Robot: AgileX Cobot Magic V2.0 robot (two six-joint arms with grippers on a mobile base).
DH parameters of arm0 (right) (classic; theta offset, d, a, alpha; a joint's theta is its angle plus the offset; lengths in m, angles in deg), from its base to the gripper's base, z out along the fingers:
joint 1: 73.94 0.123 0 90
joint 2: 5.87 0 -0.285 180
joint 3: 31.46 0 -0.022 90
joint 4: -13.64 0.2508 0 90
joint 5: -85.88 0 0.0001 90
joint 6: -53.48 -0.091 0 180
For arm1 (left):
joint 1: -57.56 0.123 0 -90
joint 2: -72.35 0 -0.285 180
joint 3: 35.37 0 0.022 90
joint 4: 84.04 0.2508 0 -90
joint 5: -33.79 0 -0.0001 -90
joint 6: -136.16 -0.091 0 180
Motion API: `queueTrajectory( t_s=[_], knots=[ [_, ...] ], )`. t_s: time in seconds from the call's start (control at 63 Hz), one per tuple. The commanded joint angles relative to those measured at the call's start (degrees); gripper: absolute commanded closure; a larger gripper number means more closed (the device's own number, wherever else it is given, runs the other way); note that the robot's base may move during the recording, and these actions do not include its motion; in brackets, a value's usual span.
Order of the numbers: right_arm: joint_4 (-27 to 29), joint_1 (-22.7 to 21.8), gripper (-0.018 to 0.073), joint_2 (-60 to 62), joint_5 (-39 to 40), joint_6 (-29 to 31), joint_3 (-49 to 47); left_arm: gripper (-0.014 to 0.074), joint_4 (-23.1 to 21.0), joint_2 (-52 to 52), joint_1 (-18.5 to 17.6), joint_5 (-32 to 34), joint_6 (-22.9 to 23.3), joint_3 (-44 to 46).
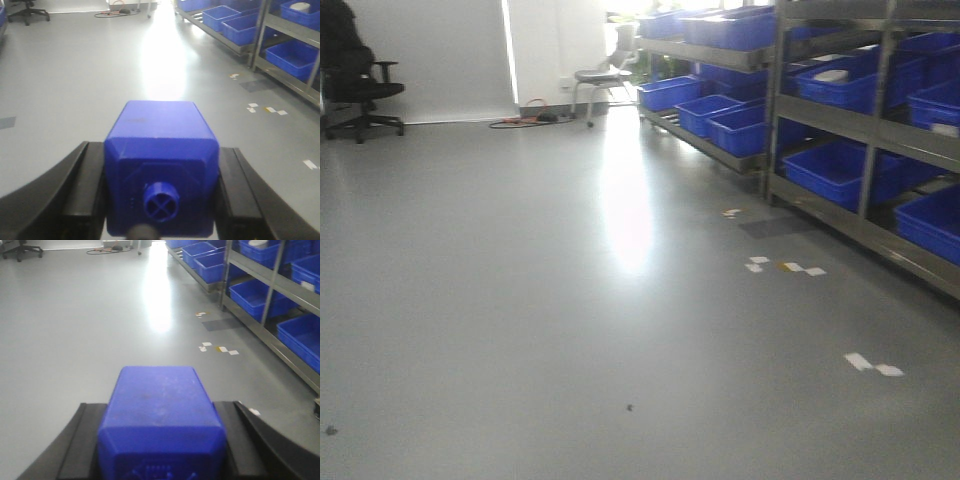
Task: Pick and sort blue part to right shelf
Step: 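Drive along the aisle toward the shelf rack of blue bins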
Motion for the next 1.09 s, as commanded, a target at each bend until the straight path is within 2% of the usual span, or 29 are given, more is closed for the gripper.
queueTrajectory(
  t_s=[0.0, 1.079],
  knots=[
    [-0.6, -0.2, 0.0159, 0.0, 5.1, 0.2, -1.8, 0.0304, -0.4, 0.3, 0.1, 5.2, 0.0, 1.7],
    [-0.6, -0.2, 0.0159, 0.0, 5.1, 0.2, -1.8, 0.0304, -0.4, 0.3, 0.1, 5.2, 0.0, 1.7]
  ],
)
